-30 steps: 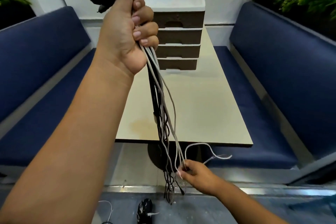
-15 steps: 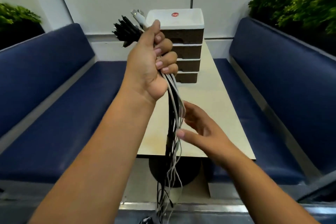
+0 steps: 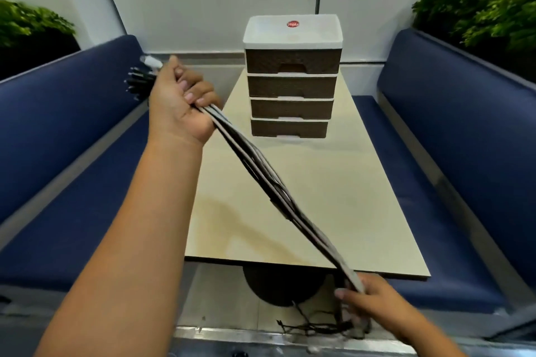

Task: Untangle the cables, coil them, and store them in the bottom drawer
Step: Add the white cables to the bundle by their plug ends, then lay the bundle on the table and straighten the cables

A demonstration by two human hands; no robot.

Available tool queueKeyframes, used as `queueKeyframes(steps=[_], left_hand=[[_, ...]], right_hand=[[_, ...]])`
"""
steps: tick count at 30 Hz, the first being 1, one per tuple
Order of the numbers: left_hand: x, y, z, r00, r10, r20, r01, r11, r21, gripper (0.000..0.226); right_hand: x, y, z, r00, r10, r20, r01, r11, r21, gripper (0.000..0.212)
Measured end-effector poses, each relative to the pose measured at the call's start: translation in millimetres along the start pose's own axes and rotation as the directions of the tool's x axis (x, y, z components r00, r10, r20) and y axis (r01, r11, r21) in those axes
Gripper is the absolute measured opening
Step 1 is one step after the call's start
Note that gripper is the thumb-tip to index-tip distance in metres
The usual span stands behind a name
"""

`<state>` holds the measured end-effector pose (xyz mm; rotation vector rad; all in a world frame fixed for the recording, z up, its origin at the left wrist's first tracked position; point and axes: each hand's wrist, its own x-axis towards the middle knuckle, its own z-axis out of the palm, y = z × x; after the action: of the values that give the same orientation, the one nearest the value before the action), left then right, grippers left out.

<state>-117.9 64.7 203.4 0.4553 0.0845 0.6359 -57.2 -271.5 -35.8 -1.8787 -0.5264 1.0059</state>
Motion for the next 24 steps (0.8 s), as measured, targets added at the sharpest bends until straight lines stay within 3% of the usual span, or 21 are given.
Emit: queueKeyframes(steps=[5, 10, 15, 18, 24], left_hand=[[33, 3, -82, 0.973, 0.036, -0.226, -0.047, 0.998, -0.044, 0.043], [52, -4, -158, 0.925, 0.052, -0.375, -0.073, 0.997, -0.040, 0.042], [58, 0, -222, 0.863, 0.033, -0.504, -0.096, 0.990, -0.100, 0.042], [64, 8, -261, 0.826, 0.003, -0.563, -0.092, 0.987, -0.130, 0.043], [67, 33, -313, 0.708, 0.081, -0.702, -0.059, 0.997, 0.055, 0.040]], right_hand=[[13, -27, -61, 0.963, -0.033, -0.267, -0.052, 0.951, -0.304, 0.041], [59, -64, -91, 0.895, -0.058, -0.441, -0.205, 0.825, -0.526, 0.036], [117, -88, -66, 0.851, -0.031, -0.523, -0.371, 0.670, -0.643, 0.024], [153, -93, -47, 0.827, -0.055, -0.560, -0.399, 0.644, -0.653, 0.025], [201, -90, -4, 0.824, -0.121, -0.554, -0.368, 0.630, -0.684, 0.025]])
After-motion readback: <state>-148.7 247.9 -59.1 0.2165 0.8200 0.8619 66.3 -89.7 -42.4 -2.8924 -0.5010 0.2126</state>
